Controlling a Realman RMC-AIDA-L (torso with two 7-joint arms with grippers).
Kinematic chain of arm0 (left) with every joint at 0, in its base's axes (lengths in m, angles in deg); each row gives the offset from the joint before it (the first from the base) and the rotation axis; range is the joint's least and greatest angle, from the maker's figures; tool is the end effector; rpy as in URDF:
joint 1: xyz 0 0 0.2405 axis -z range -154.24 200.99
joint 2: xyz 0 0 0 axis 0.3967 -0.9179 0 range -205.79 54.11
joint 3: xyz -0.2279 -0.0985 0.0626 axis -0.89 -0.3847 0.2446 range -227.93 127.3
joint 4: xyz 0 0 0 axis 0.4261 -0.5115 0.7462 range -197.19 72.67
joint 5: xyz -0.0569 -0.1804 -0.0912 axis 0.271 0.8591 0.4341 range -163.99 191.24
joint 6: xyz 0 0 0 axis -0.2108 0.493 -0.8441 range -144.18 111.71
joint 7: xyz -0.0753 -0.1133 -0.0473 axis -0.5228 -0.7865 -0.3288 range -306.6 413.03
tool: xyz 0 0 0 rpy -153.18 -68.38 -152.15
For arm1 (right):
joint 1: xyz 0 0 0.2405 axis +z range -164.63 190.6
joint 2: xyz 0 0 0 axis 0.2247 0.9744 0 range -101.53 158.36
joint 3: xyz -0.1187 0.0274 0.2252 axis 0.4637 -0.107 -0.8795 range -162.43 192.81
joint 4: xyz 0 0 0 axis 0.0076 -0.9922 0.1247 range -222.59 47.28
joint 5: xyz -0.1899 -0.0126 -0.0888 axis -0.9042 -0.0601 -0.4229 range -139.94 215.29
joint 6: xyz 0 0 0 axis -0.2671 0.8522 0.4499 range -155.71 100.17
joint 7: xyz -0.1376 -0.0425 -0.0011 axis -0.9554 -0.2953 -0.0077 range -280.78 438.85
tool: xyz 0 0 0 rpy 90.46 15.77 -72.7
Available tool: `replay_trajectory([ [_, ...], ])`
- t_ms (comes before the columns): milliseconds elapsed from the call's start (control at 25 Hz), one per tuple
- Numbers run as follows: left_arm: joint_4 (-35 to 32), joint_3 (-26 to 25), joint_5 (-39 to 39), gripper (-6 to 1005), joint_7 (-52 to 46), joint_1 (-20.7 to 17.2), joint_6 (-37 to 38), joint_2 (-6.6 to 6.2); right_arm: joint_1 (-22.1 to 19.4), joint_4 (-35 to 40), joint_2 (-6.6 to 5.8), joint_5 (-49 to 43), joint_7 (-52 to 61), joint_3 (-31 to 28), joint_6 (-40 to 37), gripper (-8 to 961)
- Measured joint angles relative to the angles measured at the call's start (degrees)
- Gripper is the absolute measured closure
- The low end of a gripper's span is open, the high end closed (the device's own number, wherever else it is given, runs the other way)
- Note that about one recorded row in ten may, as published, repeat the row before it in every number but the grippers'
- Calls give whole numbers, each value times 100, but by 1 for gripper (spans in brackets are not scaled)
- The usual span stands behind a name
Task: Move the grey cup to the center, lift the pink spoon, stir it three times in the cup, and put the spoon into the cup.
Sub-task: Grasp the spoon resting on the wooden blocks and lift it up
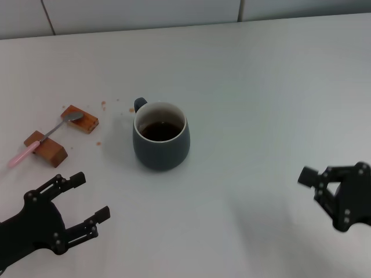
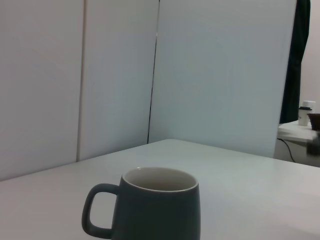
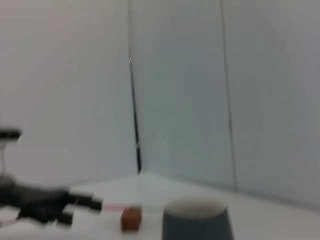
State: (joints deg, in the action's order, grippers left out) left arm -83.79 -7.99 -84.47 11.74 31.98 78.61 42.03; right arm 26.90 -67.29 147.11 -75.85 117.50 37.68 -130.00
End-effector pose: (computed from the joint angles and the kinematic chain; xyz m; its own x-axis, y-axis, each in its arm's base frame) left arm -0.3441 0.1950 -0.0181 0.7502 0.1438 0.6454 0.4561 -0.8192 -0.3477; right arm 0.3295 0.2084 -0.0081 0.7261 -0.0420 -0.6863 -0.3973 -0.8402 -0.3690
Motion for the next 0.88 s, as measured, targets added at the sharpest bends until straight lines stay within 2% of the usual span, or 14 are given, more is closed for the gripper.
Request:
replay_trajectory([
  [40,0,5,0,158,0,1,1,1,-8,64,6,-368,37,34,229,930],
  [200,69,11,-6,159,2,1,7,7,13,84,16,-740,37,42,490,930],
  [520,144,-20,-2,158,184,7,-49,8,-21,92,31,-838,-39,4,554,705],
  [720,186,-22,1,158,209,30,-54,12,-32,95,40,-845,-130,35,625,471],
  [880,223,-27,-2,159,211,51,-49,17,-34,86,40,-848,-160,46,632,323],
])
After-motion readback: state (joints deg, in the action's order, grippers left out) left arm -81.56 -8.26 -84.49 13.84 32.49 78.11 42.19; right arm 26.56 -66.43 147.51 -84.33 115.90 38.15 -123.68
